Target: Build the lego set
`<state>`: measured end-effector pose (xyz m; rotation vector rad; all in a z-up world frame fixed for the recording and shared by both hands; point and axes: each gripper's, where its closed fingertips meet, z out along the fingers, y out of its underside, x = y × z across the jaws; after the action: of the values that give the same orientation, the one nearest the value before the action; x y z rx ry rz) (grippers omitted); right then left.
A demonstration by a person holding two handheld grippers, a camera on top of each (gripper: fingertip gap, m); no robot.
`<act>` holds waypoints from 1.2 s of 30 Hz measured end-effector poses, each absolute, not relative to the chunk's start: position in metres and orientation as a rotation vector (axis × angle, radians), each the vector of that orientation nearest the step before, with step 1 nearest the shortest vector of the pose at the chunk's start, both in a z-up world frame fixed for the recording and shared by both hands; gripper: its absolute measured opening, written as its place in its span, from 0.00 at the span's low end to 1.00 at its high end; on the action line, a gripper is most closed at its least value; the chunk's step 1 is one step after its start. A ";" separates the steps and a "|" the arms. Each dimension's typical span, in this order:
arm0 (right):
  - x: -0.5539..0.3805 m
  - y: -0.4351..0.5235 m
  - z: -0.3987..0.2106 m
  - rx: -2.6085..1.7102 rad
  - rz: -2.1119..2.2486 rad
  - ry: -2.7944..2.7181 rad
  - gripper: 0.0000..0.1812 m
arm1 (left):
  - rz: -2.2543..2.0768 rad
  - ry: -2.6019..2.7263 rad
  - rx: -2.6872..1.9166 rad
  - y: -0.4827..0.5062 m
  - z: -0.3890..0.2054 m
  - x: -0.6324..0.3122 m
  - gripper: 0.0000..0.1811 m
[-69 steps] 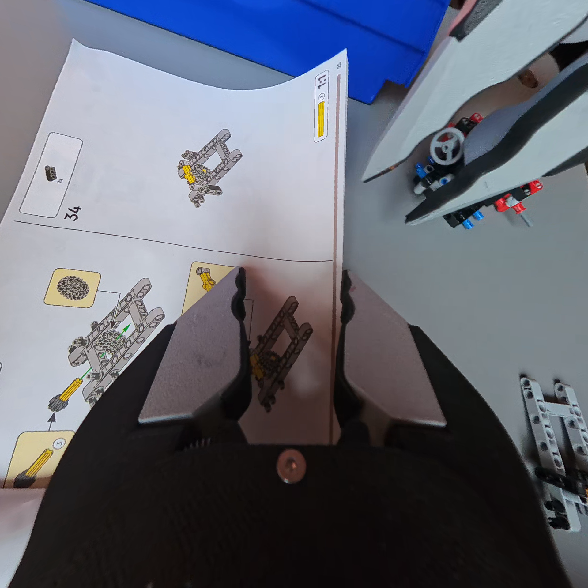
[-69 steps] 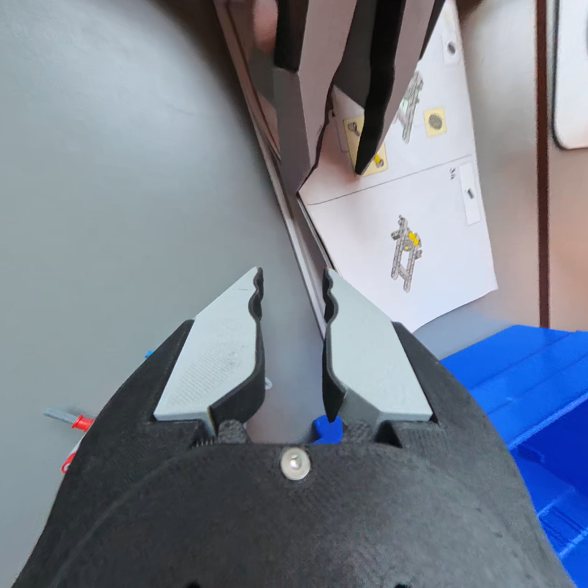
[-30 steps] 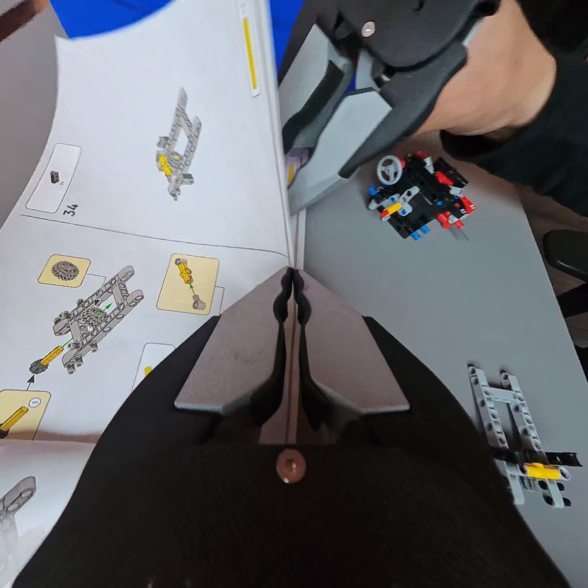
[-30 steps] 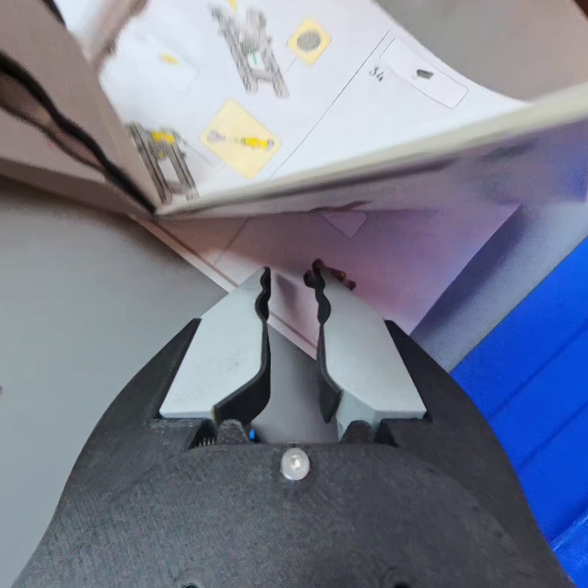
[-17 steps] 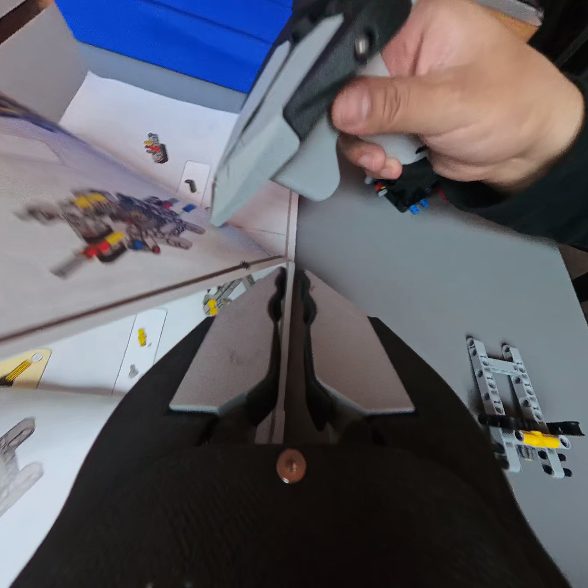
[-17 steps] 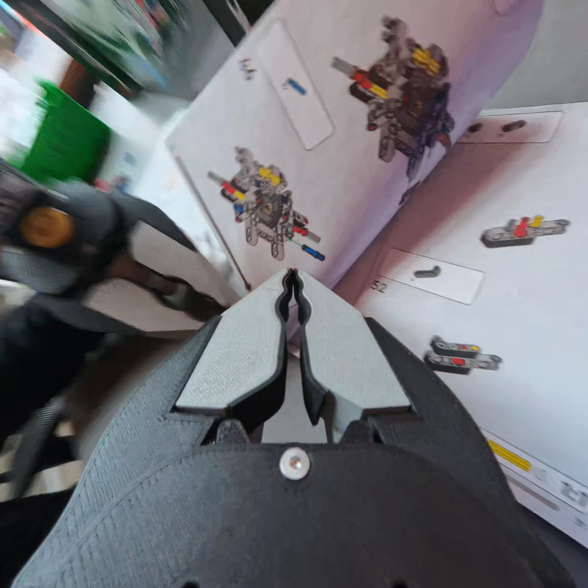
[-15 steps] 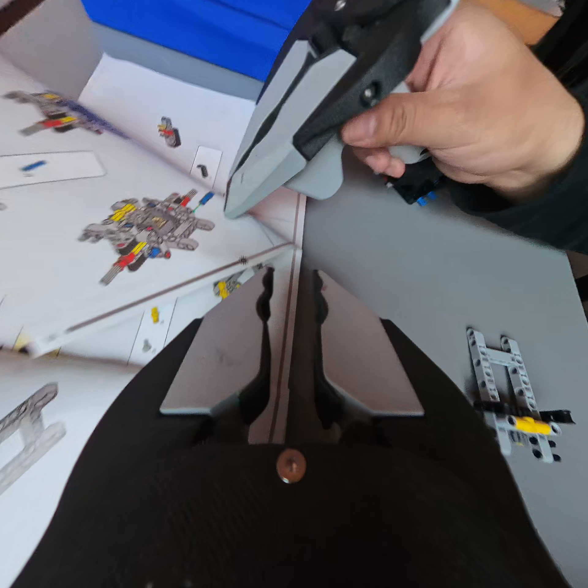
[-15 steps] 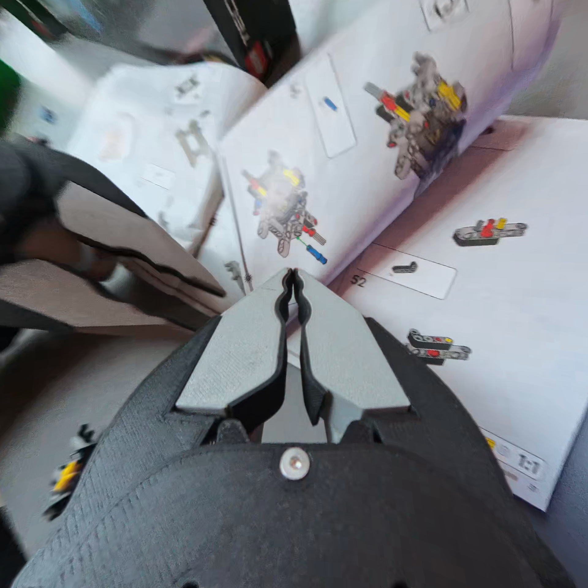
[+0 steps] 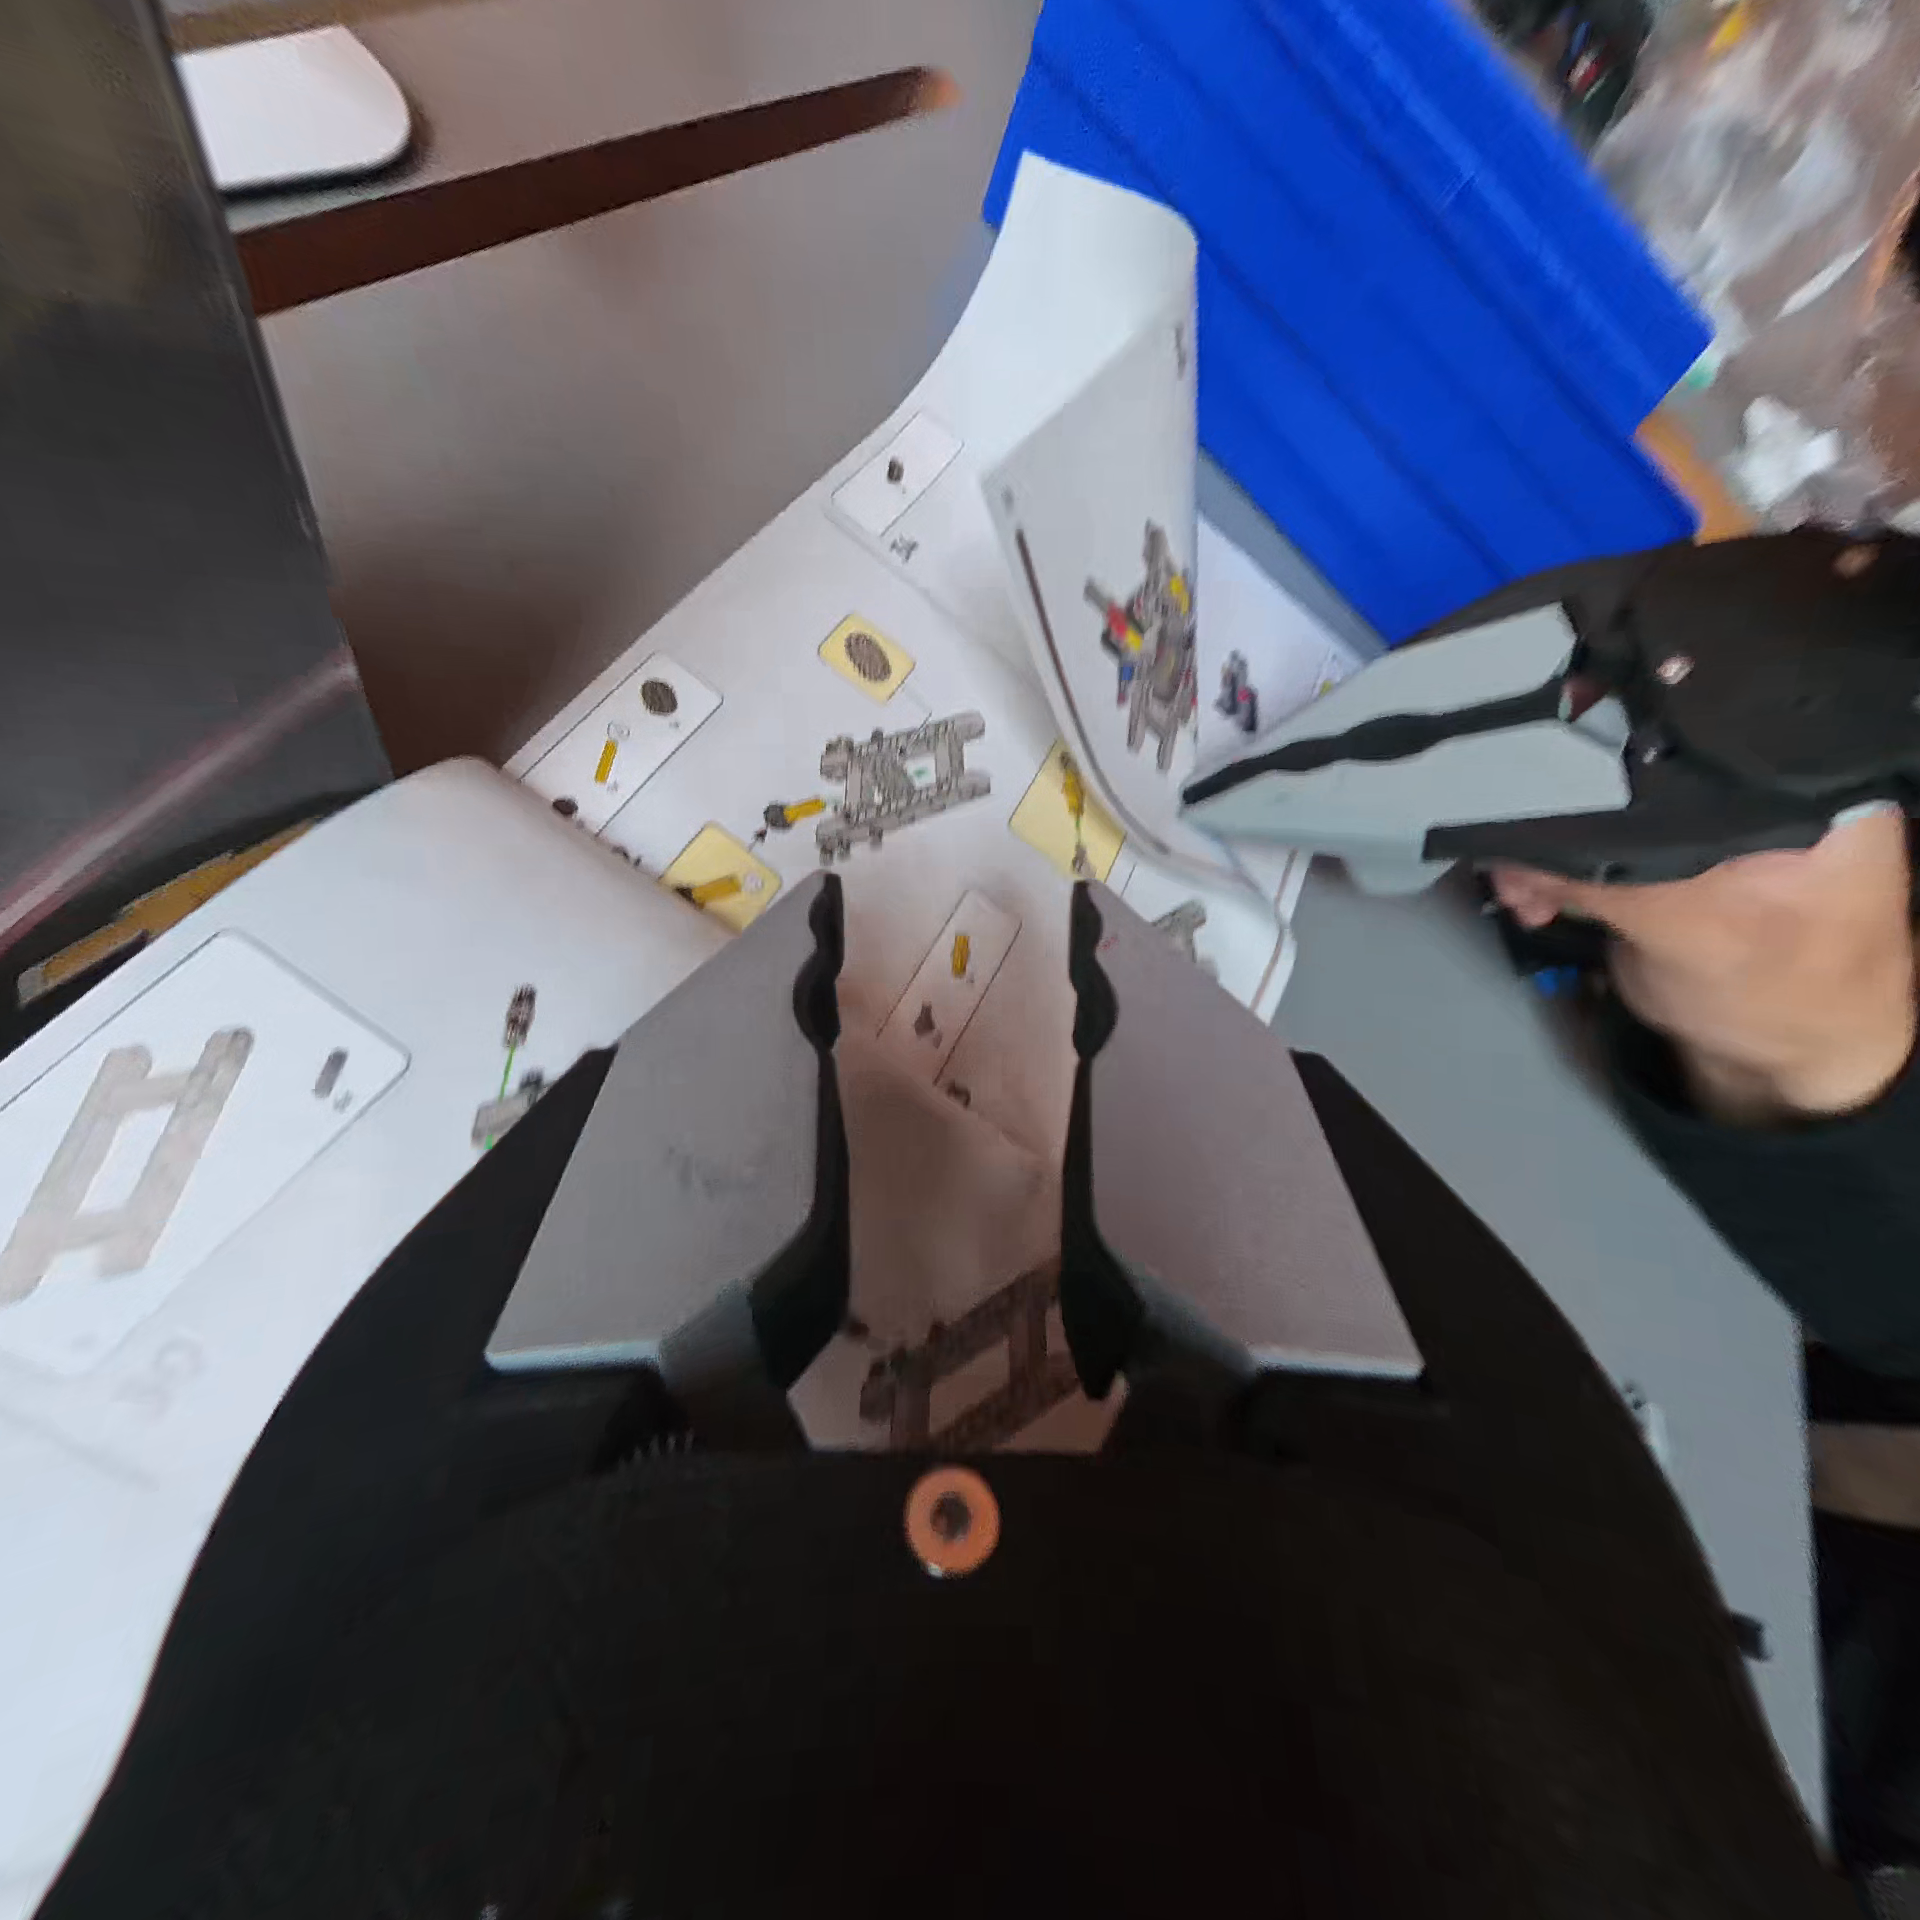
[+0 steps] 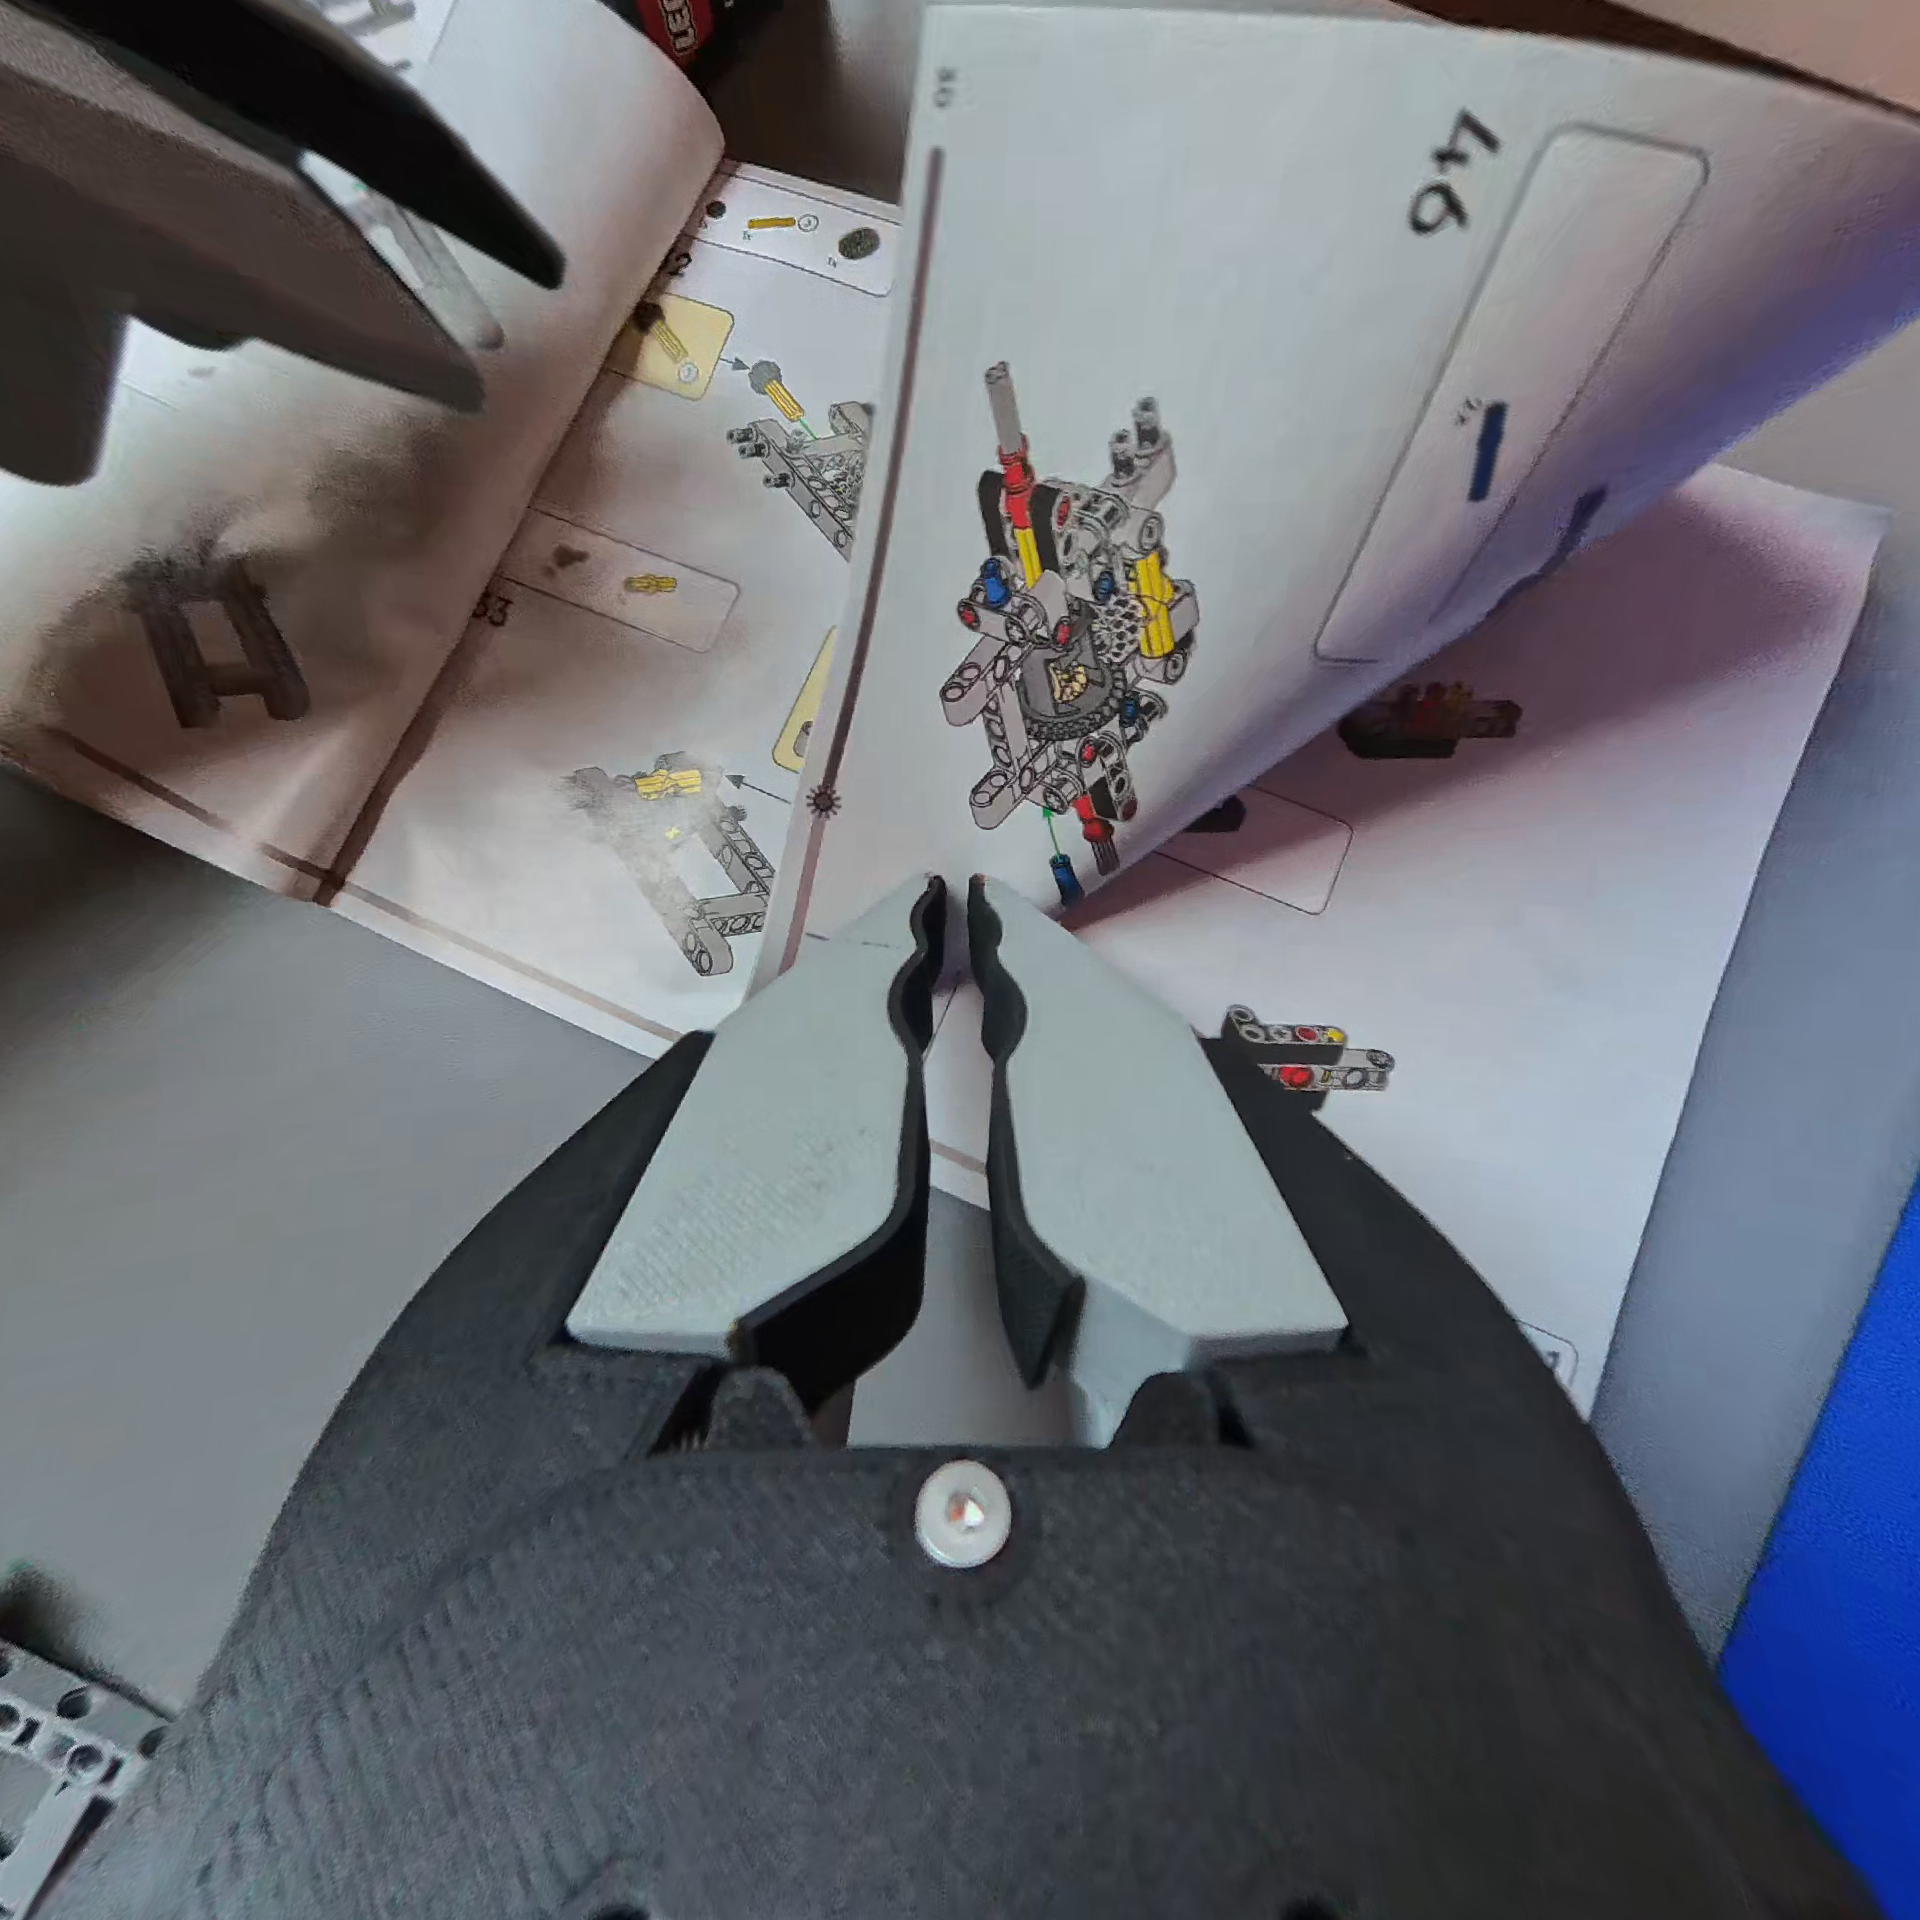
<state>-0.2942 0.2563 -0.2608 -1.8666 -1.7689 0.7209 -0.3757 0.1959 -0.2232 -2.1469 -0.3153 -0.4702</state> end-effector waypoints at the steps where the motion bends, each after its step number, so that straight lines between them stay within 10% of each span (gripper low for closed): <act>1: -0.294 0.256 -0.261 -1.871 0.736 -1.770 0.00 | -0.512 -0.325 -2.125 0.202 -0.221 -0.376 0.23; 15: -0.289 0.258 -0.256 -1.869 0.783 -1.771 0.00 | -0.513 -0.047 -2.031 0.277 -0.190 -0.344 0.28; 36: -0.284 0.262 -0.236 -1.820 0.834 -1.743 0.04 | -0.503 0.152 -1.997 0.291 -0.180 -0.303 0.00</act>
<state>-0.2843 0.2622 -0.2361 -1.8204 -1.7431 0.8342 -0.3026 0.2911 -0.1799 -1.9972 0.1520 -0.5028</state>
